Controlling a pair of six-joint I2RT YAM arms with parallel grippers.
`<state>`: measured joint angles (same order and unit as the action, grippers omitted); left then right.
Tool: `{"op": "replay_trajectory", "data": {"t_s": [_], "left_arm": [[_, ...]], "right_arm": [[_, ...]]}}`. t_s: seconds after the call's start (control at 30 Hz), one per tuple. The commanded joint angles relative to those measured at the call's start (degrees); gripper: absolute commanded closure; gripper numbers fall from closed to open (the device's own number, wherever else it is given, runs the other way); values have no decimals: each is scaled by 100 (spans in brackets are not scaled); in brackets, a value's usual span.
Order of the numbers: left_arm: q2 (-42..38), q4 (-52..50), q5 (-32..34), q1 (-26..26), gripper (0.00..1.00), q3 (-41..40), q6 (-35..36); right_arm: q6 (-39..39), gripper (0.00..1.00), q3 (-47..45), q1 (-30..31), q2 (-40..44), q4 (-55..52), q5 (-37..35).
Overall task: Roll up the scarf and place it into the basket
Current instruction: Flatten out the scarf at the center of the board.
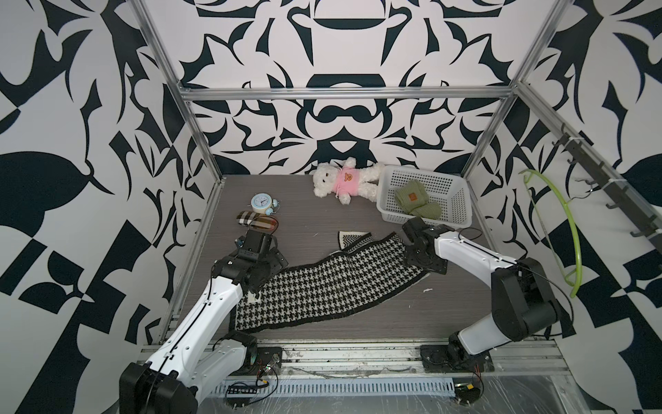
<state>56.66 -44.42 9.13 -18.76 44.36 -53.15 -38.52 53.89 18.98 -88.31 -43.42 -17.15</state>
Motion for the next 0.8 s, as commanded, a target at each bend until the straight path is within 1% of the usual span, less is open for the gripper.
{"op": "replay_trajectory", "data": {"t_s": [0.0,0.17,0.23,0.27,0.3,0.33,0.37,0.4,0.43,0.47,0.5,0.57,0.67,0.7,0.77], "left_arm": [[11,139,-96,-9,8,67,190],[46,135,-139,-4,8,38,208],[29,129,-138,-4,9,30,217],[14,135,-125,-4,9,22,212],[-4,149,-119,-4,9,16,222],[-6,177,-107,-4,9,14,225],[0,200,-109,-4,9,20,232],[19,243,-104,-4,9,35,247],[58,268,-98,-4,9,73,268],[106,280,-87,2,9,135,326],[178,287,-118,24,7,226,458],[332,183,-69,95,5,528,669],[517,29,34,319,4,967,999],[553,-18,45,459,4,1087,1112],[561,-96,-56,904,4,1264,1240]], "right_arm": [[276,9,-209,-187,-65,144,268],[441,14,-393,-285,-507,420,1083],[493,19,-484,-287,-678,547,1407],[539,25,-553,-285,-711,636,1570],[592,36,-612,-282,-737,715,1728],[619,48,-625,-262,-713,724,1742],[684,57,-650,-229,-653,797,1845],[734,73,-655,-215,-559,841,1970],[770,84,-608,-164,-436,859,2053],[823,94,-555,-65,-314,850,2066],[873,99,-405,78,-161,745,2013],[941,100,30,454,107,491,1837],[1056,100,1129,1139,413,126,1791],[1123,100,1633,1401,433,25,1756],[1201,100,2637,1817,288,-211,1697]]}}
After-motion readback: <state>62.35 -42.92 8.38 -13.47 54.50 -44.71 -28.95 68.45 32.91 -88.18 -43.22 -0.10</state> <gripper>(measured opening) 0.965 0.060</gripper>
